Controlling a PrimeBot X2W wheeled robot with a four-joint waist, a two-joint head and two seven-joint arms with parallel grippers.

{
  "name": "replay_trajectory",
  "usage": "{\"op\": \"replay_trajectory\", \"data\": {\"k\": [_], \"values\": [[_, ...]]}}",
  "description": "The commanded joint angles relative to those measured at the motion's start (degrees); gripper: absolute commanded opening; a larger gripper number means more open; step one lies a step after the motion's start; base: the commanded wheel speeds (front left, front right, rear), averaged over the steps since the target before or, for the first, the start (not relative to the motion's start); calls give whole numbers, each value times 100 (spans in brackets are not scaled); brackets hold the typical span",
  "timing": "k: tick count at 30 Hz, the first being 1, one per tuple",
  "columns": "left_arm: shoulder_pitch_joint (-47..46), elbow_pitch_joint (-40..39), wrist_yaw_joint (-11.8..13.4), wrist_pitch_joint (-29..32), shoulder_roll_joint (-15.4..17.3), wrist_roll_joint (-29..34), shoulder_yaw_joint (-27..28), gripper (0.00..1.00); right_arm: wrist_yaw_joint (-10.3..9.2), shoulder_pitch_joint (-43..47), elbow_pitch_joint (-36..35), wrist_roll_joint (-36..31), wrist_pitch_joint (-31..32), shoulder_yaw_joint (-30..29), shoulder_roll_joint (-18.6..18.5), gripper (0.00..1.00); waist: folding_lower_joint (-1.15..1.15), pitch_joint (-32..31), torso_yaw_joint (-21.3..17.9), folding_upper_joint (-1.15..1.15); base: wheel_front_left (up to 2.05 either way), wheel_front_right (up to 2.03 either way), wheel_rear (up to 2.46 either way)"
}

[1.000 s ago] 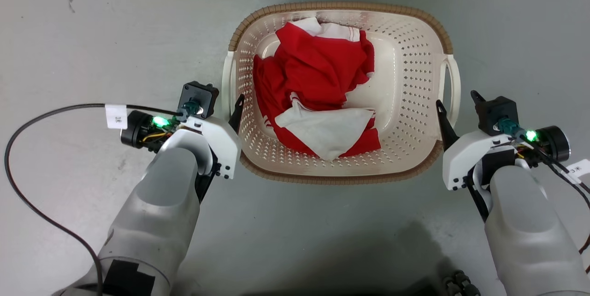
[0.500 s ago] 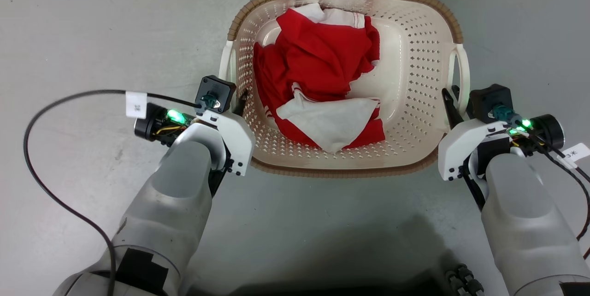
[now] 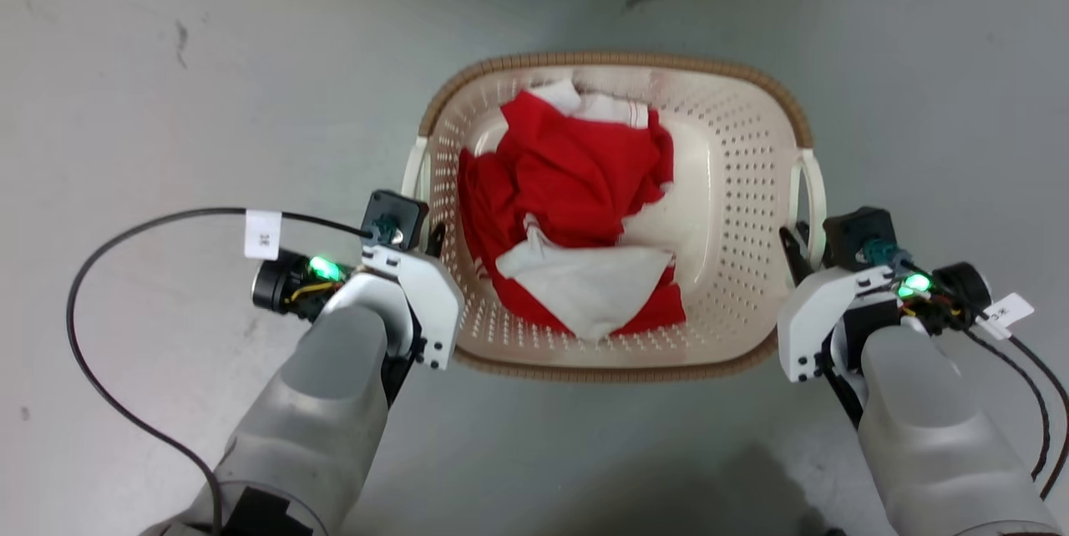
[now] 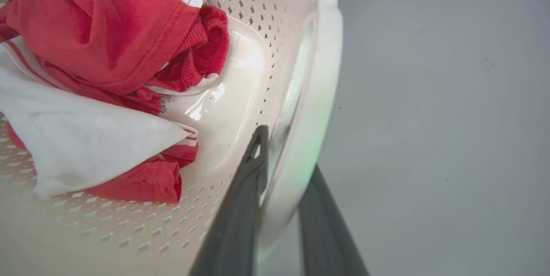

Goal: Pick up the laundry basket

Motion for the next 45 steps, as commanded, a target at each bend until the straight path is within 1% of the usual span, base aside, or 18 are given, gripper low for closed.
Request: {"op": "replay_trajectory", "data": {"k": [1, 11, 17, 25, 33, 41, 45], "values": [[121, -1, -28, 31, 29, -32, -72, 0, -12, 66, 63, -19, -11, 35, -96, 0, 0, -342, 42, 0, 0, 0, 0], [789, 23, -29, 406, 76, -528, -354, 0, -12, 379, 657, 87, 12, 202, -98, 0, 0, -1509, 193, 0, 0, 0, 0], [1229, 27, -29, 687, 81, -804, -547, 0, -13, 681, 806, 253, 87, 487, -100, 0, 0, -2233, 276, 0, 0, 0, 0], [1729, 25, -24, 1029, 113, -1165, -805, 0, -12, 1193, 885, 694, 334, 1087, -98, 0, 0, -3217, 344, 0, 0, 0, 0], [2189, 11, -24, 1375, 175, -1505, -1070, 0, -12, 1721, 906, 1315, 652, 1777, -96, 0, 0, -4153, 342, 0, 0, 0, 0], [2423, -156, -24, 1970, 272, -1897, -1376, 0, -9, 1928, 758, 1994, 1143, 2602, -89, 0, 0, -4587, 269, 0, 0, 0, 0], [2430, -252, -24, 2200, 338, -2075, -1522, 0, -9, 1944, 710, 2261, 1373, 2896, -86, 0, 0, -4731, 245, 0, 0, 0, 0]]}}
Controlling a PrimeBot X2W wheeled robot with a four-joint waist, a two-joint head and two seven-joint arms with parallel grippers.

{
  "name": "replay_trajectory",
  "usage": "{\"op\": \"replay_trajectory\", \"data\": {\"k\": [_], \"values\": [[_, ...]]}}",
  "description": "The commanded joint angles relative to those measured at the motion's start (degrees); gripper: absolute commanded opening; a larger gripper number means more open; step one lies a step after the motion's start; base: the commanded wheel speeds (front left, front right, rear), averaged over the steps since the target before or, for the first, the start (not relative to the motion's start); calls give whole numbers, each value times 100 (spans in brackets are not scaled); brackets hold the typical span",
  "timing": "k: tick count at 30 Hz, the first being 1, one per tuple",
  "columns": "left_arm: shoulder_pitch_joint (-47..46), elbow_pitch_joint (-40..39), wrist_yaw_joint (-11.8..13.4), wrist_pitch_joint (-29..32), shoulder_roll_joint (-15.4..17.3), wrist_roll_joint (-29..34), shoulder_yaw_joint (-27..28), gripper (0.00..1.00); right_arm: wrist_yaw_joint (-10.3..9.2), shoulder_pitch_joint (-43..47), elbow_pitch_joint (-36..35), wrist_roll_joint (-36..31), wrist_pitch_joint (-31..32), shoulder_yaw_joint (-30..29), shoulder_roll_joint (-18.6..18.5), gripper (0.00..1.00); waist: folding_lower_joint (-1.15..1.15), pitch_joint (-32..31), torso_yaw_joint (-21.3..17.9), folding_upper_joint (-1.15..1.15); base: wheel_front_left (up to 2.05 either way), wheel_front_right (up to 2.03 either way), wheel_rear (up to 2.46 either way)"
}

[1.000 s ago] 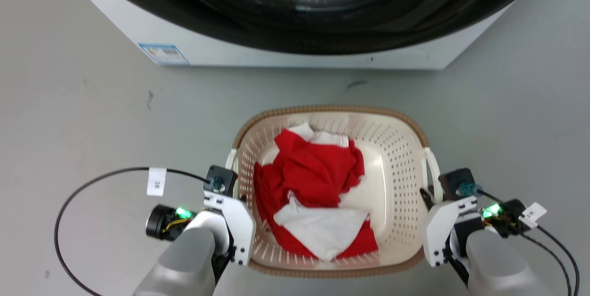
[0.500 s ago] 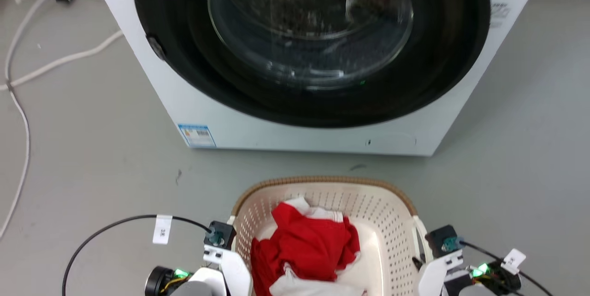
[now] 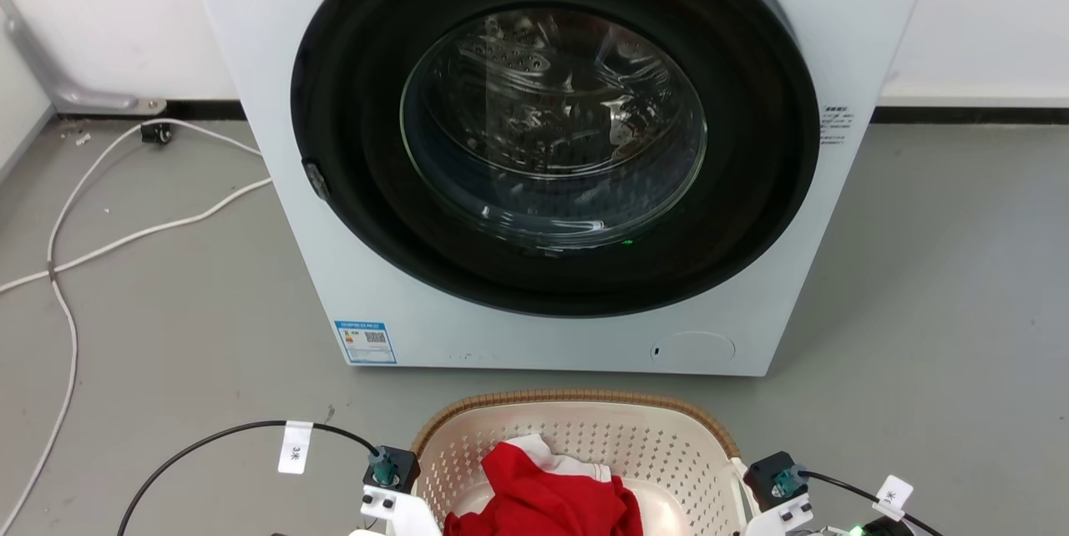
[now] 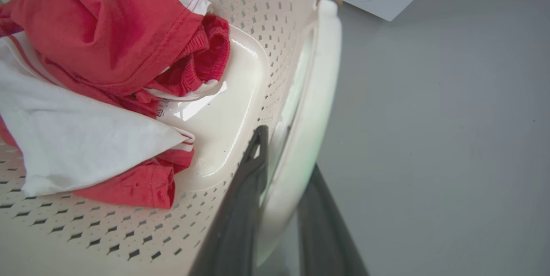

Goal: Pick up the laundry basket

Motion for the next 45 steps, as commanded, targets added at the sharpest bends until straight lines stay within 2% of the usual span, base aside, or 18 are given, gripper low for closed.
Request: {"op": "replay_trajectory", "data": {"k": [1, 16, 27, 45], "values": [[10, -71, -17, 66, 81, -55, -78, 0, -5, 39, -31, 73, 61, 121, -73, 0, 2, -98, -27, 0, 0, 0, 0], [2, -226, -18, 467, 224, -607, -548, 0, -5, -61, 51, 569, 440, 583, -71, 0, 2, -298, -90, 0, 0, 0, 0], [-116, -200, -18, 344, 285, -852, -818, 0, -5, -182, 121, 715, 414, 675, -73, 0, 2, -226, -123, 0, 0, 0, 0], [-277, -75, -18, 152, 282, -1113, -1124, 0, -5, -274, 169, 543, 244, 582, -73, 0, 2, -165, -144, 0, 0, 0, 0]]}}
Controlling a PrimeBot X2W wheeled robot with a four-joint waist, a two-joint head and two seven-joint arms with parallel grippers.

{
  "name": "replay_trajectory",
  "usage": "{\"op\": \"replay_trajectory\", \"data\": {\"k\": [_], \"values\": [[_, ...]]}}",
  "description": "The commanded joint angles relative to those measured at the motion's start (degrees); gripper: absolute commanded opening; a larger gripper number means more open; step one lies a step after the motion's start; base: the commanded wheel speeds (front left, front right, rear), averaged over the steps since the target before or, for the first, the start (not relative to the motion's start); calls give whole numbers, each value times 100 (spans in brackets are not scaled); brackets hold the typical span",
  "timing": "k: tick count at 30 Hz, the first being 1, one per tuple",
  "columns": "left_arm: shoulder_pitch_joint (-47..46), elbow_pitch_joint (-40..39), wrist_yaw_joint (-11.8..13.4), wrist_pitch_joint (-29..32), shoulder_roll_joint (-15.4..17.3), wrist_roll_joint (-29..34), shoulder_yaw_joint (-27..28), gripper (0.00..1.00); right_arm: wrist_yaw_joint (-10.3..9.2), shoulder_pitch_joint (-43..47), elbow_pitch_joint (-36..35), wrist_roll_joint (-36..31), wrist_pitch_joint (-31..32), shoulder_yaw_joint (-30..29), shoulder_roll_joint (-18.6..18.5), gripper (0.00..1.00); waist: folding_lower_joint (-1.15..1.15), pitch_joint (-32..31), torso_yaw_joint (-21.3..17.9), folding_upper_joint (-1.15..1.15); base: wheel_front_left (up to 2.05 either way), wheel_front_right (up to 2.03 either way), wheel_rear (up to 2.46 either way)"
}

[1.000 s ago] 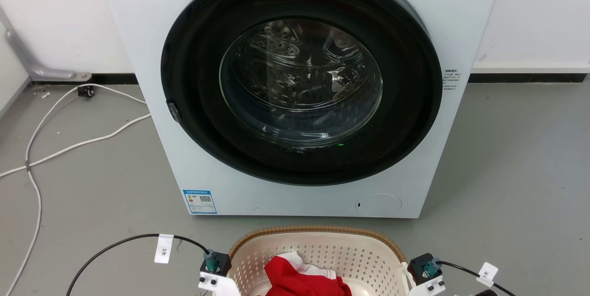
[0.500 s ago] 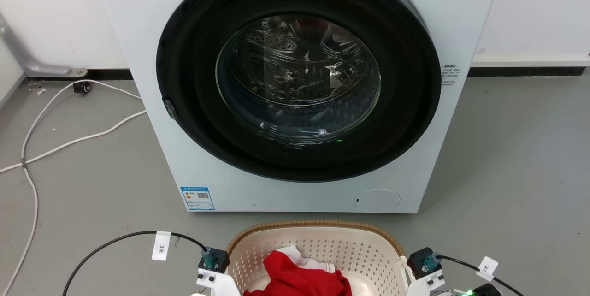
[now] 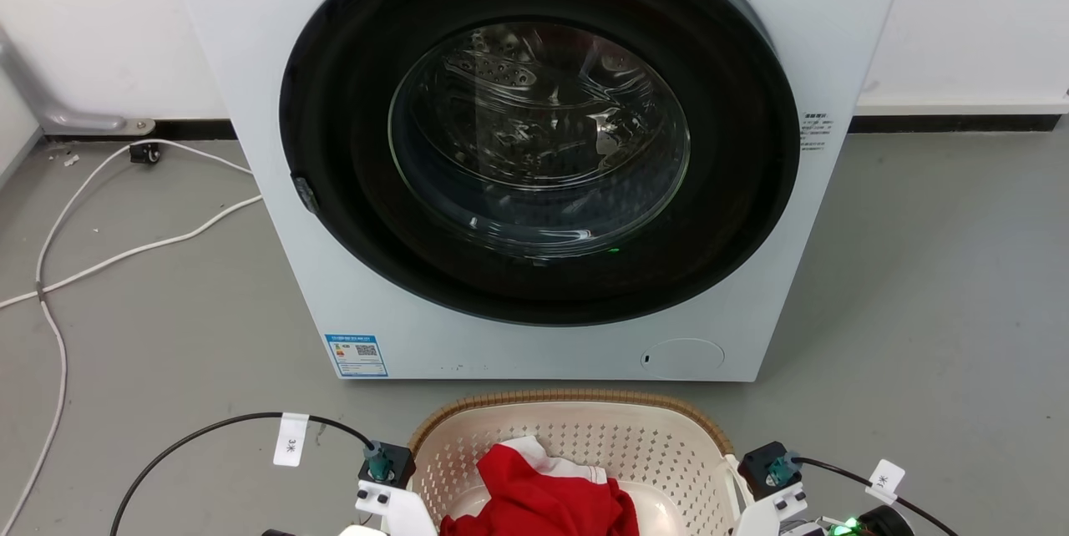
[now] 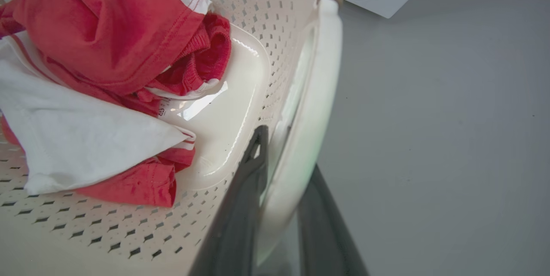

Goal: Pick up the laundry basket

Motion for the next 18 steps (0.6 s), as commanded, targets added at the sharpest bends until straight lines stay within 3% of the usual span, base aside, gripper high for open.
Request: {"op": "replay_trajectory", "data": {"k": [1, 18], "values": [[-122, 14, -18, -43, 49, -2, -46, 0, -4, -53, 16, -68, -28, 3, -72, 0, 0, 8, -2, 0, 0, 0, 0], [-189, 54, -18, -74, 55, -275, -299, 0, -4, -104, 26, -187, -26, -88, -72, 0, 0, 55, 8, 0, 0, 0, 0]]}}
